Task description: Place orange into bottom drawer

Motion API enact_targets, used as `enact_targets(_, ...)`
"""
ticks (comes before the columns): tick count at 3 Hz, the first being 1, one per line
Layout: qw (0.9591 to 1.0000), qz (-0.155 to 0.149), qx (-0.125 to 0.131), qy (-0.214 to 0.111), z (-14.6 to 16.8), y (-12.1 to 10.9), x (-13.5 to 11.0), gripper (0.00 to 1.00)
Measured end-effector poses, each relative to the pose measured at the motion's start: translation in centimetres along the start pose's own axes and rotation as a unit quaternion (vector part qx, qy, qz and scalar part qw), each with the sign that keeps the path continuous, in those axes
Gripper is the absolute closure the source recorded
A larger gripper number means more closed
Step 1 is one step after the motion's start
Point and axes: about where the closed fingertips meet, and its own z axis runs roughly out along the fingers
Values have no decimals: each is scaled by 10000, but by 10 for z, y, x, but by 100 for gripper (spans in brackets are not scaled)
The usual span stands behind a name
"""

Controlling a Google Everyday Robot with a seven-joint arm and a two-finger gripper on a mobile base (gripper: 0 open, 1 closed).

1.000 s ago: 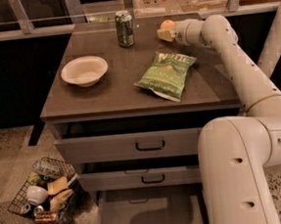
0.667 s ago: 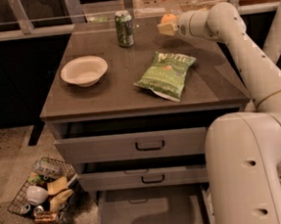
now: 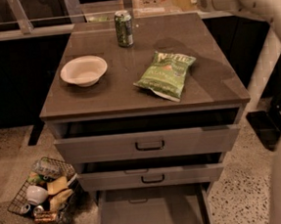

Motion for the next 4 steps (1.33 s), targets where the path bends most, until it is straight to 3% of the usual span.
enact_targets(1,9953,-338,661,-629,-91,-7,-77,100)
enact_targets(2,9847,-599,1260,-1040,-170,15,-97,100)
enact_targets(3,9950,-423,693,-581,-153,78,-2,100)
enact_targets(4,9986,-378,-368,-52,-141,160,84,100)
